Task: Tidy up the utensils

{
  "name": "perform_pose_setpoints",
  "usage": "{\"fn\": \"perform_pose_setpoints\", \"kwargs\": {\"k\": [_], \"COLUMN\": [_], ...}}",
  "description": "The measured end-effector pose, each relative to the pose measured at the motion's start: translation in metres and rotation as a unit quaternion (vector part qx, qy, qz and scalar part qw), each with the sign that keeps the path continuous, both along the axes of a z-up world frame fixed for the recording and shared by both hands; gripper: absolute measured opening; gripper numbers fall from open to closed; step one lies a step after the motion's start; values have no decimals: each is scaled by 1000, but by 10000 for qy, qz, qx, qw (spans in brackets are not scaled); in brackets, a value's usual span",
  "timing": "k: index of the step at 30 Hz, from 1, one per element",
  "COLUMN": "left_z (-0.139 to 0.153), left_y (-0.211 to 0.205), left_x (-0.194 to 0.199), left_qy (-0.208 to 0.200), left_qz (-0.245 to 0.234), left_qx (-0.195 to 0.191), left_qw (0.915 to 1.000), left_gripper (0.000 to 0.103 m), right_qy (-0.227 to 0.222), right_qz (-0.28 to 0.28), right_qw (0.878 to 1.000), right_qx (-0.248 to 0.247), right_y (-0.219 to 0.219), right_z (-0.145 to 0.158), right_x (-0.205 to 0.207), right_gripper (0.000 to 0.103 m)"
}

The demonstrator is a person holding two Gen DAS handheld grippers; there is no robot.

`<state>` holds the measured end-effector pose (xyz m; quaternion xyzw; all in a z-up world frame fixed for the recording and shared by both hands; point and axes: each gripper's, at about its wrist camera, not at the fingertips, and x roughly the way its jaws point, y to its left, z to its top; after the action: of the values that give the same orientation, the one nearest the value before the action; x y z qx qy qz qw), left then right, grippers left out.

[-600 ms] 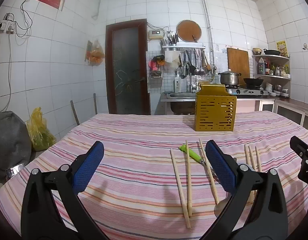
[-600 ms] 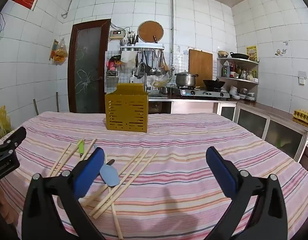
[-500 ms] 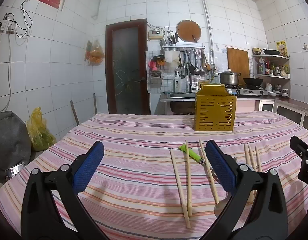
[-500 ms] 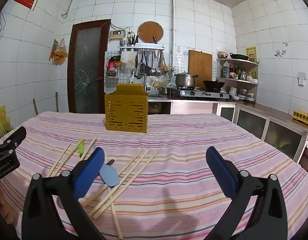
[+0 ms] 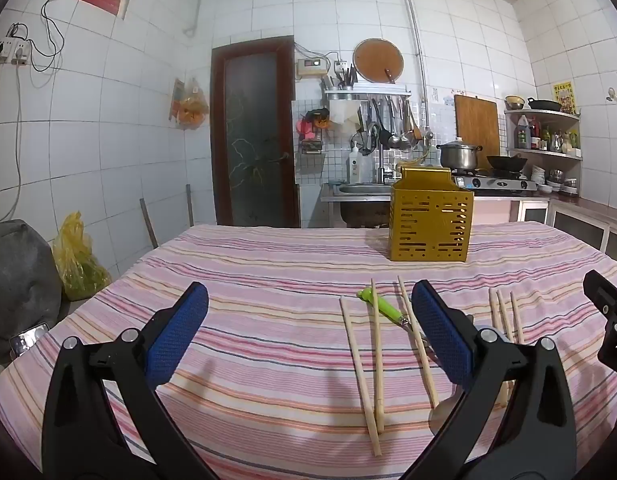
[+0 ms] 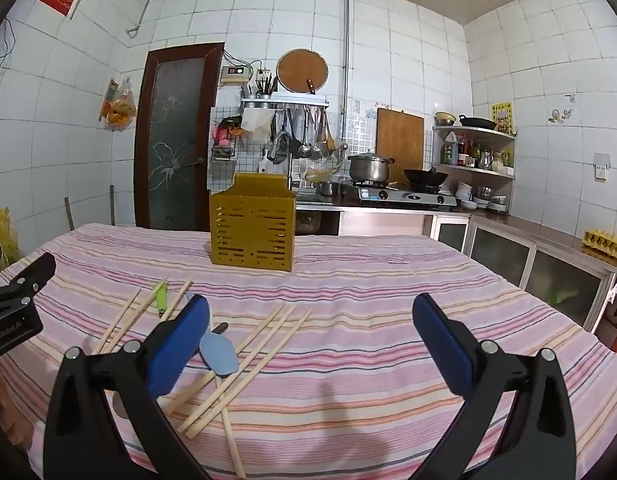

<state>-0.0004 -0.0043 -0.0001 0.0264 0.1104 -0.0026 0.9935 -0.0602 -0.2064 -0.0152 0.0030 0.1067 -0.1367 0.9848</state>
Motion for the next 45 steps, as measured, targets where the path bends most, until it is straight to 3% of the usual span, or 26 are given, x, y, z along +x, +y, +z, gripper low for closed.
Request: {"fn": "perform_pose_setpoints", "kwargs": {"k": [45], "left_z": [1], "left_y": [8], "left_x": [-5], "left_qy": [-15], "left_qz": [-80], "left_qx": [-114], "left_qw": [9999], "left_gripper": [98], "right_qy": [-16], "right_qz": [-33], "right_qw": [10000], "right_qx": [-9], "right_y": [4], "right_z": [-1], "right_x": [-1], "right_gripper": [99]}}
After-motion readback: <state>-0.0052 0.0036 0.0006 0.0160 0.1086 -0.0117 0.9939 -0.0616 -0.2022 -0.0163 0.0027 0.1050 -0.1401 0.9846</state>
